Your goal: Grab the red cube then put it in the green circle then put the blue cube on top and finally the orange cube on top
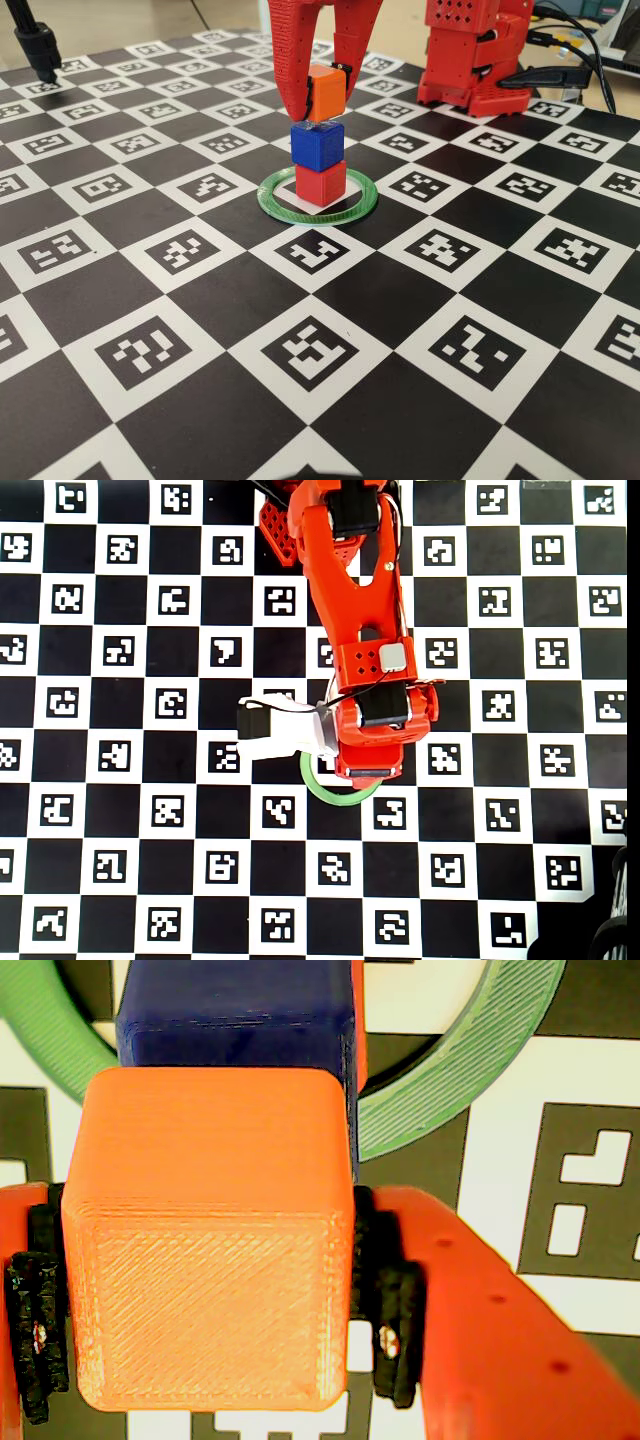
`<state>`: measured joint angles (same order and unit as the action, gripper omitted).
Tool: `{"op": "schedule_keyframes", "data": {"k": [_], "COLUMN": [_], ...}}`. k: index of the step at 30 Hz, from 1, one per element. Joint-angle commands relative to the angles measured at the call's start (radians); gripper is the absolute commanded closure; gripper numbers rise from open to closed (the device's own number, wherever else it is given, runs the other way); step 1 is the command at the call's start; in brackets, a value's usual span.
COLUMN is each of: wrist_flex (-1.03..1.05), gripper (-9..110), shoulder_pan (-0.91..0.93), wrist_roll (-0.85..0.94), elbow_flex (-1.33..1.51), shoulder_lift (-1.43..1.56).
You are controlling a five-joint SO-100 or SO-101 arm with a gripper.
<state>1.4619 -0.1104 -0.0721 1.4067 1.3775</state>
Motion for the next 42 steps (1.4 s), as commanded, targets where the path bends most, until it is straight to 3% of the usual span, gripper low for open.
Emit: {"op": "schedule_keyframes", "data": {"k": [1,22,33,42], "wrist_flex": [-0.006,-0.040,-0.034,-0.031], "gripper": [92,91,61,50], "shoulder_pan": [-0.002,0.005,-0.003,-0.009], "wrist_roll": [0.009,0.041,0.048,0.046], "elbow_flex": [-0.008,0.052,0.077,0.083], "shoulder_lift": [0.049,0.074,0.097,0.101]}}
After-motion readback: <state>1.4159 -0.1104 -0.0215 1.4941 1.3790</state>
